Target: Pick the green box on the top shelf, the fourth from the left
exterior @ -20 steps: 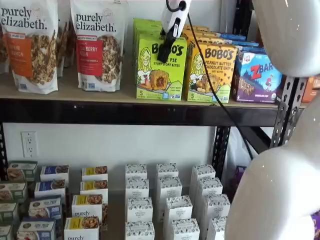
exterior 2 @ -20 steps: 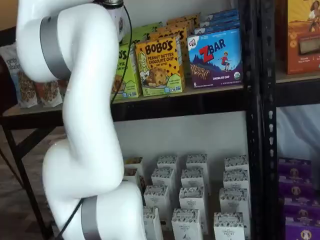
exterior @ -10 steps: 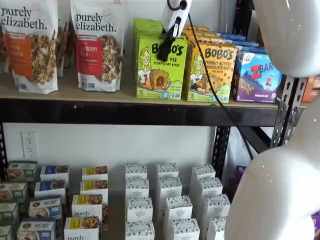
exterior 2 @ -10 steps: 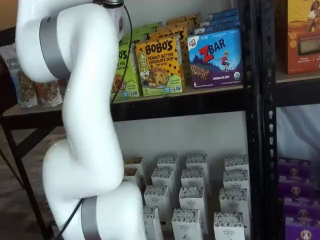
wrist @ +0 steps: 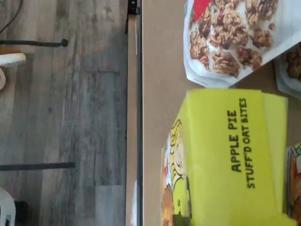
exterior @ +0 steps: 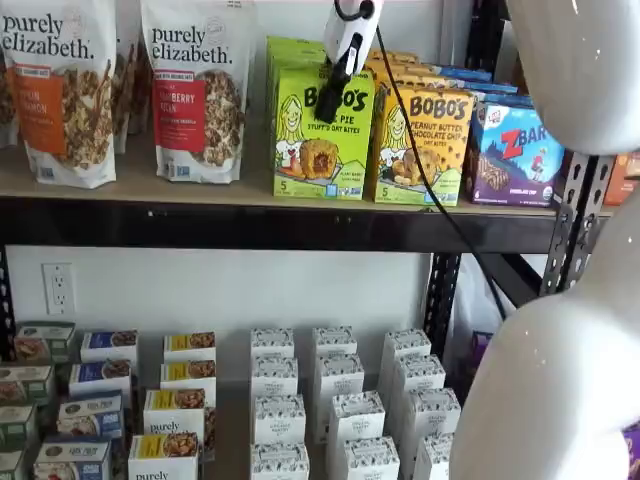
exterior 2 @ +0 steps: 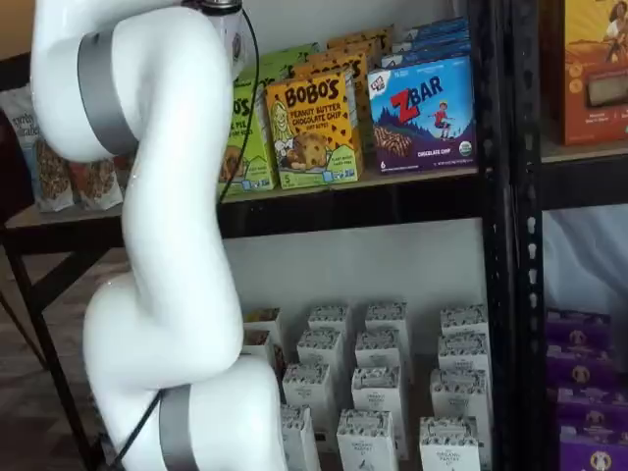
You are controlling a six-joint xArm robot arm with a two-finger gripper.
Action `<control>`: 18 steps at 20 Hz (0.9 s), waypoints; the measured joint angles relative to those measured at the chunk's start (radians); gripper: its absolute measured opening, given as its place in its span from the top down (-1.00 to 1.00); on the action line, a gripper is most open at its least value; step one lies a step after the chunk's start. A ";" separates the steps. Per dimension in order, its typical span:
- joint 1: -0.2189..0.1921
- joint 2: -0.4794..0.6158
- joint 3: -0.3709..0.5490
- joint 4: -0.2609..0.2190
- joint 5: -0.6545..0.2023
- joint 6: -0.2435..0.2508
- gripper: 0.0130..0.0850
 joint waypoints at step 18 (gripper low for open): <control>0.011 -0.025 -0.056 0.030 0.127 0.034 1.00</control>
